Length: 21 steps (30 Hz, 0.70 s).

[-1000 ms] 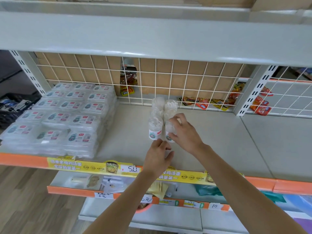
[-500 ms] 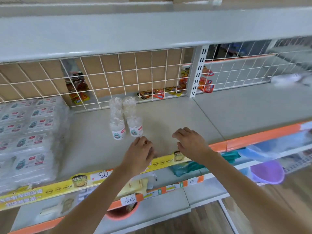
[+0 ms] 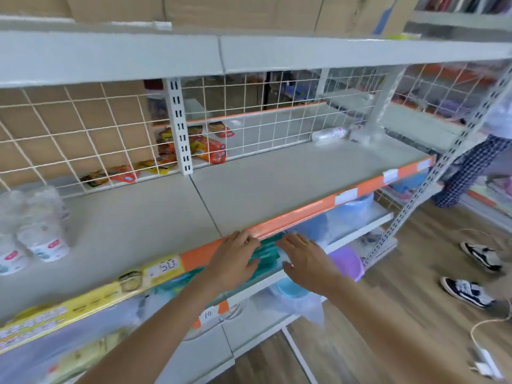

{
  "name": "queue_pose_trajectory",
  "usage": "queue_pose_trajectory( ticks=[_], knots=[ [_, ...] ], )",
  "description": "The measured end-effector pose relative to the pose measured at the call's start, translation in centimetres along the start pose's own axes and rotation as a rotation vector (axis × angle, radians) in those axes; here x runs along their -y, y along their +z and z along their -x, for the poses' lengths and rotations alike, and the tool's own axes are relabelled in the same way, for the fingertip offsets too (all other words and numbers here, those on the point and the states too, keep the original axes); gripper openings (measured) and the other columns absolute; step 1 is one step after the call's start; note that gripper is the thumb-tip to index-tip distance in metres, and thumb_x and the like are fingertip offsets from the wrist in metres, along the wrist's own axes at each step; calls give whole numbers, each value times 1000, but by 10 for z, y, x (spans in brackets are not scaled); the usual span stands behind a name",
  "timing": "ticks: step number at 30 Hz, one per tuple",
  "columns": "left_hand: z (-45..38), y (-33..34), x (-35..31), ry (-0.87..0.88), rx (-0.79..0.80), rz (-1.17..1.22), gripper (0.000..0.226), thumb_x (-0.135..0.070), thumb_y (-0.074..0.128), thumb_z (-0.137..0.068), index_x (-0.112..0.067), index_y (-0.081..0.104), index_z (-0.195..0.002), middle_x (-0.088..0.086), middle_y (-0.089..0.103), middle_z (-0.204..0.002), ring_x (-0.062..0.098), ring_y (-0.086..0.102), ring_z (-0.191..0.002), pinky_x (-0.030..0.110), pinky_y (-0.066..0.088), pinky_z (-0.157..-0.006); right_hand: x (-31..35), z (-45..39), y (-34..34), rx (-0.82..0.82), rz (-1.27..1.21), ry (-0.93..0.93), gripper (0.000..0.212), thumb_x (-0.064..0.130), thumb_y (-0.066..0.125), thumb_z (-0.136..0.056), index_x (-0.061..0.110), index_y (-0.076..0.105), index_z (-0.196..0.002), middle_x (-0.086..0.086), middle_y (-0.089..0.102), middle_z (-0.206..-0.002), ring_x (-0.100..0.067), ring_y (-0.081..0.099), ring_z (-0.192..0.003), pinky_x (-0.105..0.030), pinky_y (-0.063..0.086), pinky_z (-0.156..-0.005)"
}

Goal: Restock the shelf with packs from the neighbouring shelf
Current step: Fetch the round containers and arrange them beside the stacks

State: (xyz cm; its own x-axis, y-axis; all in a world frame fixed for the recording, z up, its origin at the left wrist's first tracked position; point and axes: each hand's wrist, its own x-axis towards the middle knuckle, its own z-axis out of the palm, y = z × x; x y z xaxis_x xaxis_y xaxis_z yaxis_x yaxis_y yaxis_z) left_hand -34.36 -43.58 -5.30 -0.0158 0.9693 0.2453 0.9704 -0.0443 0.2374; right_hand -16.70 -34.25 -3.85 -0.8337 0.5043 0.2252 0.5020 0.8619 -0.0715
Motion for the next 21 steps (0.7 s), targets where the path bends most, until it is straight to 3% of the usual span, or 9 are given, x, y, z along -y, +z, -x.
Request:
queue_pose_trajectory(
  ticks=[4,8,12,15,18,21],
  knots=[
    [-46,18,-41,85,28,-31,35,-38,40,-72,-15,63,-86,5,58,-85,27,61,-78,32,50,-66,-53,30,-5,-38,-17,113,39,26,64,-60,14,66,-97,-4,66,-93,-27,65,-81,-37,53,-55],
    [-97,33,-62,146,75,38,39,-35,39,-70,-13,64,-91,8,61,-94,30,60,-87,36,51,-76,-100,39,-11,-98,-64,220,39,19,74,-63,11,64,-100,-7,64,-96,-31,63,-86,-39,53,-60],
    [-150,55,-79,171,46,115,38,-34,41,-72,-9,65,-88,9,60,-86,30,60,-79,34,53,-71,-141,40,-10,-119,-74,296,41,15,74,-65,7,64,-104,-11,63,-103,-33,60,-92,-44,52,-67],
    [-198,76,-85,151,12,155,37,-32,41,-72,-10,66,-90,7,60,-89,30,60,-80,35,53,-69,-186,32,-12,-127,-39,305,43,14,76,-61,9,65,-102,-11,62,-99,-33,62,-87,-43,53,-63],
    [-252,89,-91,83,12,155,28,-23,51,-69,-11,67,-88,8,59,-83,32,60,-73,37,54,-62,-238,11,-26,-123,-24,314,40,16,68,-74,6,60,-113,-15,58,-111,-36,55,-99,-48,50,-75],
    [-295,100,-93,66,-13,147,28,-25,52,-71,-11,65,-91,7,59,-88,30,59,-79,39,53,-68,-289,-17,-37,-150,3,299,40,15,67,-75,6,60,-114,-15,58,-110,-36,54,-99,-46,48,-75]
  ],
)
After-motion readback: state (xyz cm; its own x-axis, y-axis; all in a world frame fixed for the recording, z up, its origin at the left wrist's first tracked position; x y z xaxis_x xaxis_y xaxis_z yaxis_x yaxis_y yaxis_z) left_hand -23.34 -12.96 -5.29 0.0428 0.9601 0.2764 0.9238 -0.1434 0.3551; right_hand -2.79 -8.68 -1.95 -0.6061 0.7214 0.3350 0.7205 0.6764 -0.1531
